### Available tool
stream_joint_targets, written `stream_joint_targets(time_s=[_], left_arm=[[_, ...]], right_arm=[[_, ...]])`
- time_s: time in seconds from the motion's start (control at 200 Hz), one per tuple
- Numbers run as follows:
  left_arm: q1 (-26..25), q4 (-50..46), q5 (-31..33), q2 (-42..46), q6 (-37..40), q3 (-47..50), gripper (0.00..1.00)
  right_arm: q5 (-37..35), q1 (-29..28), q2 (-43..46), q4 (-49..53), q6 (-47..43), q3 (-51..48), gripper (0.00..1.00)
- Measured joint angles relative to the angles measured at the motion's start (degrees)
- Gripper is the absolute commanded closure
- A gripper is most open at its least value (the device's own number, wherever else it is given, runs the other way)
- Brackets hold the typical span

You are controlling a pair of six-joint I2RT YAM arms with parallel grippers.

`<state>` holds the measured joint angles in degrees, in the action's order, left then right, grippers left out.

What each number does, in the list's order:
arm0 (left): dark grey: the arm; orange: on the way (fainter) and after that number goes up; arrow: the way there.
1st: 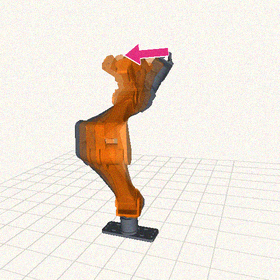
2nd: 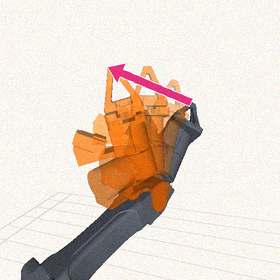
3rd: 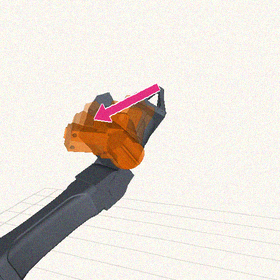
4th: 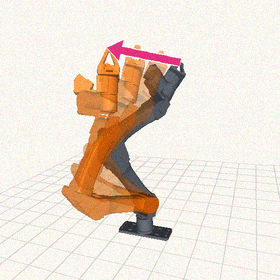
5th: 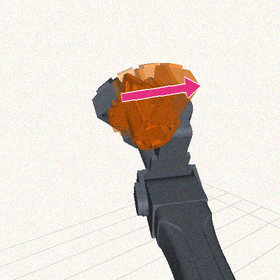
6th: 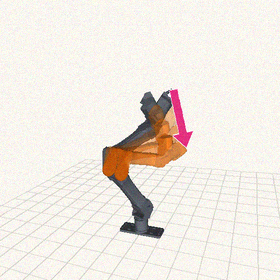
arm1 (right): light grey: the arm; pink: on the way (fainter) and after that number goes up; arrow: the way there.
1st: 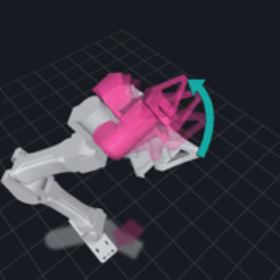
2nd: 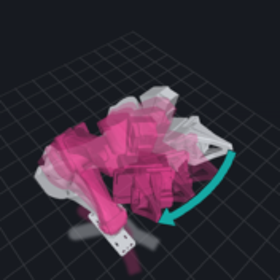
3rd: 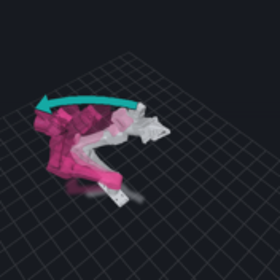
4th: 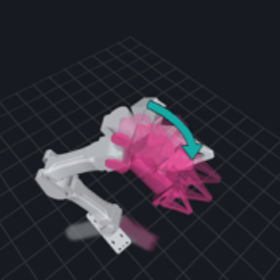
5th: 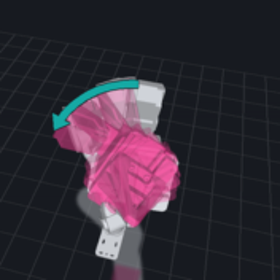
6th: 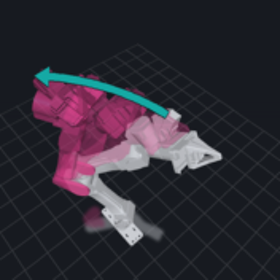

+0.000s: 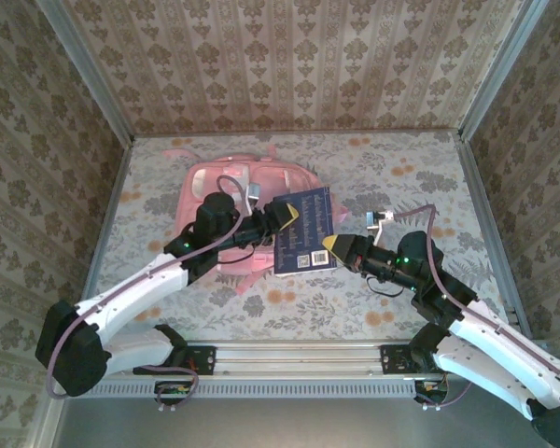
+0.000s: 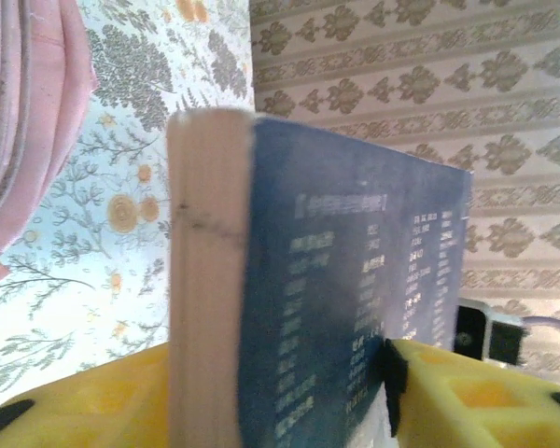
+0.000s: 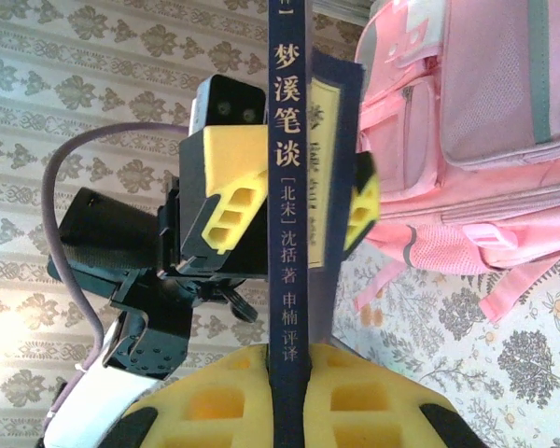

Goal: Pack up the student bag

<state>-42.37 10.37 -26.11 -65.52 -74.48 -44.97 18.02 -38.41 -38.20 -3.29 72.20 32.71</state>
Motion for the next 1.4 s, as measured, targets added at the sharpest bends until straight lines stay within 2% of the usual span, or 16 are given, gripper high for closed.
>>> stream_joint_targets(time_s=[0.225, 0.275, 0.31, 0.395, 0.495, 0.625, 0.78, 0.885, 1.03, 1.21, 1.4], left_arm=[[0.2, 2.0, 0.4, 2.3, -0.5, 0.5, 0.95], [0.2, 2.5, 0.4, 2.8, -0.6, 0.7, 1.00], [0.1, 2.9, 0.6, 3.0, -0.7, 1.0, 1.00], [0.1, 3.6, 1.1, 3.3, -1.0, 1.9, 1.00], [0.2, 4.6, 3.3, 3.8, -2.0, 3.5, 1.00], [0.2, 7.5, 7.0, 3.8, -5.0, 6.1, 1.00], [0.2, 12.0, 12.6, 3.7, -9.9, 7.5, 1.00], [0.1, 14.6, 17.3, 3.8, -12.4, 7.8, 1.00], [-0.4, 15.5, 22.9, 4.5, -14.3, 7.8, 1.00], [-2.0, 15.8, 26.7, 4.5, -16.1, 7.8, 1.00], [-3.8, 16.3, 29.2, 3.9, -17.7, 7.7, 1.00]], right_arm=[[1.2, 1.5, -0.1, 0.0, 0.0, -0.9, 1.00], [1.4, 1.7, -0.2, 0.1, -0.1, -1.0, 1.00], [1.7, 1.9, -0.3, 0.1, -0.2, -1.0, 0.92], [1.9, 1.9, -0.7, 0.0, -0.4, -1.0, 0.59], [1.9, 2.2, -1.4, -0.4, -0.7, -1.0, 0.37], [1.2, 2.3, -2.3, -2.8, -0.3, -1.1, 0.18], [-1.1, 1.7, -3.4, -7.8, 0.5, -1.7, 0.04], [-3.8, 0.5, -4.0, -10.8, 0.6, -2.5, 0.01], [-8.3, -1.3, -4.7, -14.4, 0.5, -3.2, 0.00], [-12.1, -1.9, -7.7, -20.9, 0.4, -3.3, 0.01], [-13.9, -2.7, -14.3, -26.5, 0.5, -3.3, 0.05]])
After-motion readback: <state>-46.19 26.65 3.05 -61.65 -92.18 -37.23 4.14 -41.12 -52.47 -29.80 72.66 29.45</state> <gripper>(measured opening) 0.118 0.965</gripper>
